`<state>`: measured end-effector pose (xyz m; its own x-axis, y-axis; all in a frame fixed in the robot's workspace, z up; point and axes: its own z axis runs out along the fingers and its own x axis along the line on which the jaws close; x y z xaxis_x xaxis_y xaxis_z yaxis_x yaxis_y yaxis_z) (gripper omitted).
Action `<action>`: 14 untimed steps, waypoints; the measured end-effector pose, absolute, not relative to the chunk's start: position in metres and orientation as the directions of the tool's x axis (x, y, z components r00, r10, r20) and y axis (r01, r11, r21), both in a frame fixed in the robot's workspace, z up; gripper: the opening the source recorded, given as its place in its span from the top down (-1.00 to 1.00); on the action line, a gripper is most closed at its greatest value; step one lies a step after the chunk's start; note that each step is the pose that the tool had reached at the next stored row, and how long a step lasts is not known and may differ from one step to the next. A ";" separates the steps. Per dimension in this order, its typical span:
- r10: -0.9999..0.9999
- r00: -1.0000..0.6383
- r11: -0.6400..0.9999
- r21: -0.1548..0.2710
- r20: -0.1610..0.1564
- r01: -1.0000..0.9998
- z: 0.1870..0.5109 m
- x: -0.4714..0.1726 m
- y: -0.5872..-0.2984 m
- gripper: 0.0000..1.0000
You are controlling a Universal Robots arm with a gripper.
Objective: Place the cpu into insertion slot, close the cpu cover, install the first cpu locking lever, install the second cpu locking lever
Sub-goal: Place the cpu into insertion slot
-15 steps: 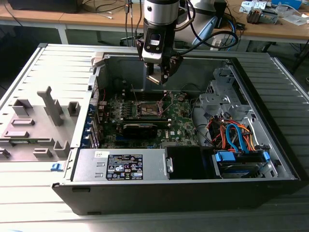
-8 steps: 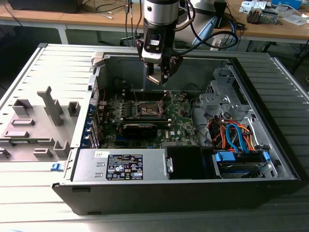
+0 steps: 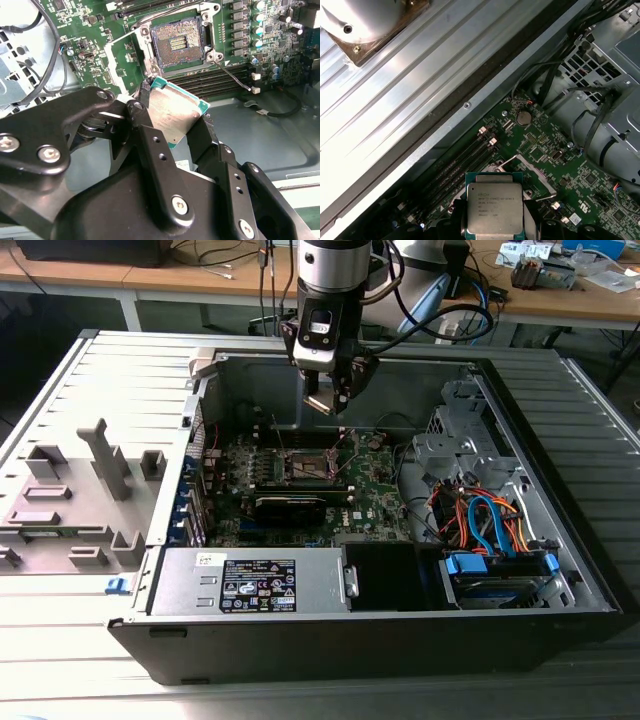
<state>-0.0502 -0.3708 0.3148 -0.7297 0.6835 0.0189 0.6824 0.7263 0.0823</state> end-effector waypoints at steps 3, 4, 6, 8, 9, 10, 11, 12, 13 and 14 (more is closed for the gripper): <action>0.685 -0.728 0.725 0.082 0.019 0.684 0.315 -0.050 -0.371 -0.08; 0.685 -0.728 0.725 0.082 0.019 0.684 0.315 -0.050 -0.371 -0.08; 0.687 -0.727 0.723 0.082 0.019 0.686 0.315 -0.050 -0.371 -0.08; 0.687 -0.726 0.723 0.082 0.019 0.686 0.315 -0.050 -0.371 -0.08; 0.688 -0.726 0.722 0.082 0.019 0.687 0.315 -0.050 -0.371 -0.08; 0.688 -0.725 0.722 0.082 0.019 0.687 0.315 -0.050 -0.371 -0.08; 0.689 -0.725 0.721 0.082 0.019 0.688 0.315 -0.050 -0.371 -0.08; 0.689 -0.724 0.721 0.082 0.019 0.688 0.315 -0.050 -0.371 -0.08; 0.690 -0.724 0.720 0.082 0.019 0.689 0.315 -0.050 -0.371 -0.08; 0.690 -0.723 0.720 0.082 0.019 0.689 0.315 -0.050 -0.371 -0.08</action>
<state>-0.0502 -0.3708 0.3147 -0.7233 0.6903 0.0188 0.6892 0.7199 0.0824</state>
